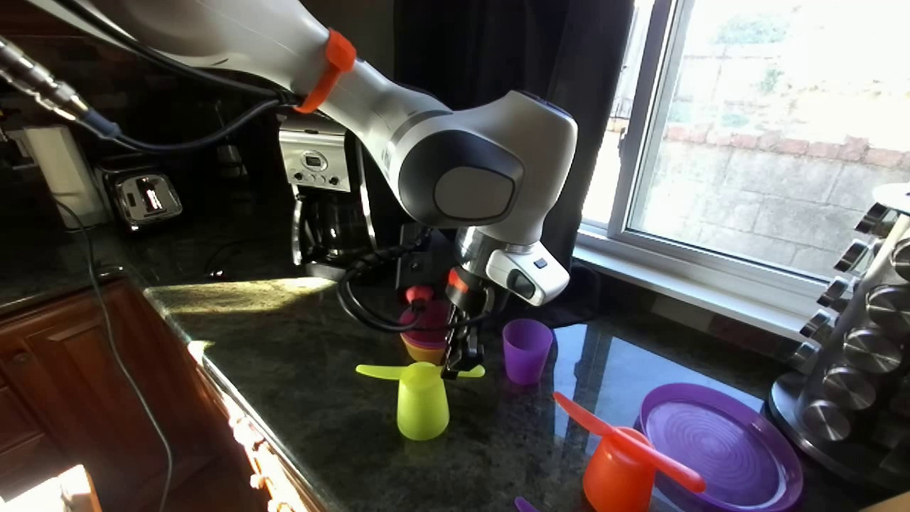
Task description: Place the yellow cup upside down then put the yellow cup on top of the yellow cup.
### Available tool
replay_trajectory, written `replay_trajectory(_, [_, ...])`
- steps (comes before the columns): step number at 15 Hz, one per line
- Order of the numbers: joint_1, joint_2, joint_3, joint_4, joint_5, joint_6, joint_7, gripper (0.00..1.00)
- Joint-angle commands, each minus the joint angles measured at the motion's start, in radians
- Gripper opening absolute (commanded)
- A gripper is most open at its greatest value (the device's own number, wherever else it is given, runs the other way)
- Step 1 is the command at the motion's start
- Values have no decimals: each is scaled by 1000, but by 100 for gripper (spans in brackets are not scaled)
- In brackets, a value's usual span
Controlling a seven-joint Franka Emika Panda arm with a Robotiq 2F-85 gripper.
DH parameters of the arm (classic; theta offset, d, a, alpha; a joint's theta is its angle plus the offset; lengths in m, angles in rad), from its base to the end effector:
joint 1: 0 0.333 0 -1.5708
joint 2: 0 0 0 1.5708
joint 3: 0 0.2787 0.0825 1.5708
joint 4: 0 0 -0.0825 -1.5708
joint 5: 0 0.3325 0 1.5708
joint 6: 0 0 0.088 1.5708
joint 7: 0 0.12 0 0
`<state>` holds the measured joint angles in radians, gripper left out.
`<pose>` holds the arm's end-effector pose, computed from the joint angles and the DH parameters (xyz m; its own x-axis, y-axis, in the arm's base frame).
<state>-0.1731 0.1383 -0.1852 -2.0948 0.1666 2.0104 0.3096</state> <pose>0.4660 -0.1613 0.3234 0.7082 -0.6629 -0.2431 -0.6891 -0.7239 -0.0335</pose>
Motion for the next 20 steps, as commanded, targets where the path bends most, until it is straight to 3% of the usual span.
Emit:
replay_trajectory(1, [8,-34,-1,-47,-26,39,18,5])
replay_trajectory(20, [11,-98,10,-121,-49,97,23,5])
